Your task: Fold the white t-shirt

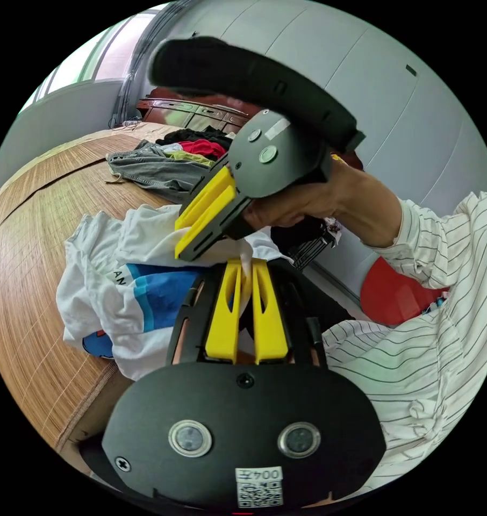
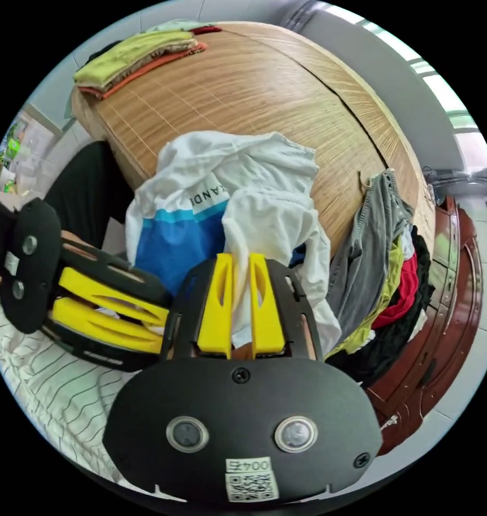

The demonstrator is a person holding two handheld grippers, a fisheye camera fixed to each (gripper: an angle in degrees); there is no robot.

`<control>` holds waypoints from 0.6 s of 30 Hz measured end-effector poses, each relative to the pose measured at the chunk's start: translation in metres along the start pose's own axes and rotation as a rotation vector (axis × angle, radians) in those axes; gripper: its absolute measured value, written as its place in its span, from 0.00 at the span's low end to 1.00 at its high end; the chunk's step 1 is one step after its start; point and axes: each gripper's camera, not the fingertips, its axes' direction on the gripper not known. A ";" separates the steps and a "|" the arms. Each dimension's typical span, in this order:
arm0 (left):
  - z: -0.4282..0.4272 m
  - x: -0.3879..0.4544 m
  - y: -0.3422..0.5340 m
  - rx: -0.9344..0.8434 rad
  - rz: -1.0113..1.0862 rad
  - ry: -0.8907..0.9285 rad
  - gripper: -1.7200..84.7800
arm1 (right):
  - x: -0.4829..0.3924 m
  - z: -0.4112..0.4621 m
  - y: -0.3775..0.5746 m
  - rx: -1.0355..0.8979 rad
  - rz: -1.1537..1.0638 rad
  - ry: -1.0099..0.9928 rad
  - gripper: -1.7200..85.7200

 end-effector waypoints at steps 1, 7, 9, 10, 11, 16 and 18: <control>-0.006 -0.004 0.000 0.022 -0.017 0.024 0.08 | 0.004 -0.001 0.003 0.023 0.015 0.014 0.03; -0.061 -0.050 0.008 0.252 -0.181 0.290 0.12 | 0.105 -0.060 0.122 0.449 0.422 -0.298 0.01; -0.078 -0.069 0.015 0.311 -0.242 0.308 0.12 | 0.127 -0.058 0.189 0.522 0.530 -0.370 0.01; -0.088 -0.081 0.019 0.341 -0.273 0.303 0.12 | 0.131 -0.053 0.205 0.519 0.560 -0.374 0.01; -0.097 -0.092 0.024 0.359 -0.297 0.291 0.12 | 0.134 -0.040 0.235 0.495 0.613 -0.371 0.01; -0.108 -0.128 0.037 0.369 -0.396 0.266 0.12 | 0.120 0.053 0.333 0.363 0.825 -0.508 0.02; -0.106 -0.136 0.036 0.359 -0.415 0.262 0.12 | 0.110 0.091 0.364 0.375 0.908 -0.602 0.04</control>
